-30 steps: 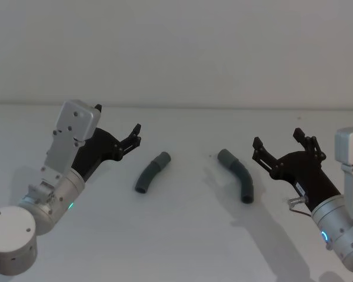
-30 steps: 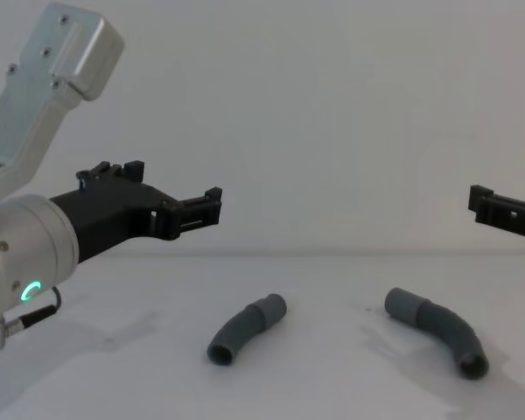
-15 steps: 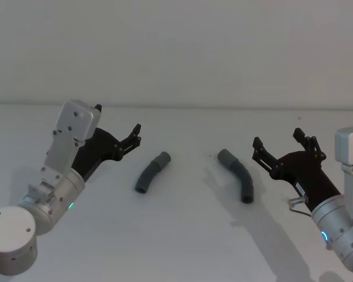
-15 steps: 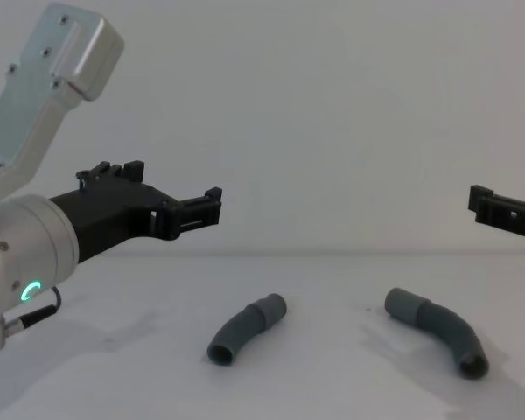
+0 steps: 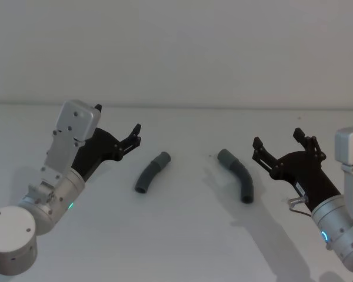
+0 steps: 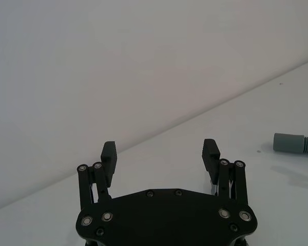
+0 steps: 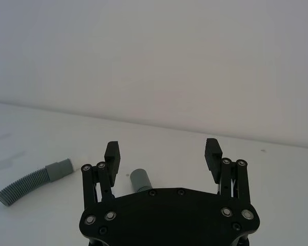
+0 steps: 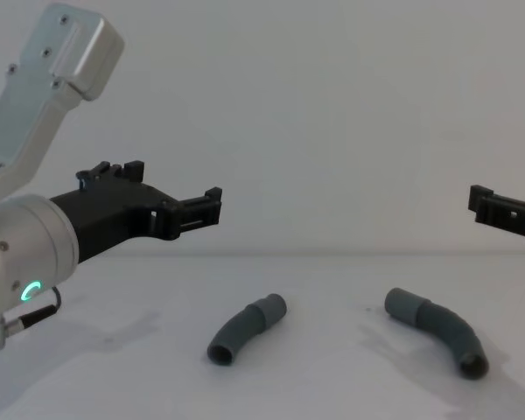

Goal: Use both hands to pick up one end of the pipe from the table, align the ends, and insert them.

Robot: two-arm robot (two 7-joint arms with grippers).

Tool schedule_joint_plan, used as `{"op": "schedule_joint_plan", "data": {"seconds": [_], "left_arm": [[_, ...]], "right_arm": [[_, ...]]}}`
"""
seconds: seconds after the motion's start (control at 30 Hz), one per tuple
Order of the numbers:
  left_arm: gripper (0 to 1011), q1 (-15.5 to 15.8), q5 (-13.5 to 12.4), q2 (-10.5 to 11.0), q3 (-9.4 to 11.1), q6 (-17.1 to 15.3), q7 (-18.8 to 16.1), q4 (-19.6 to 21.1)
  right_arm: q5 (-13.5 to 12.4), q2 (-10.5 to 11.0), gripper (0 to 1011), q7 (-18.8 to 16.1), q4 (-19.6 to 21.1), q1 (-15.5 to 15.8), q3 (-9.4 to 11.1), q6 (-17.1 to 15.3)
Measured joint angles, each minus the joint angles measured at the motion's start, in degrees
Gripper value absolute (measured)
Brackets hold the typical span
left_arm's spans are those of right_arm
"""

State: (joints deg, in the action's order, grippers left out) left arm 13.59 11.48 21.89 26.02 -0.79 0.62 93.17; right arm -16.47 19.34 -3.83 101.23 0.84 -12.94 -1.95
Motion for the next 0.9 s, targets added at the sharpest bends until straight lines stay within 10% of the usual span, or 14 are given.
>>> {"op": "schedule_joint_plan", "data": {"seconds": [0.9], "left_arm": [[1001,0.00,0.00,0.00,0.00,0.00,0.00,0.00]], "right_arm": [[0.00,0.00,1000,0.00,0.00,0.00,0.00,0.00]]}}
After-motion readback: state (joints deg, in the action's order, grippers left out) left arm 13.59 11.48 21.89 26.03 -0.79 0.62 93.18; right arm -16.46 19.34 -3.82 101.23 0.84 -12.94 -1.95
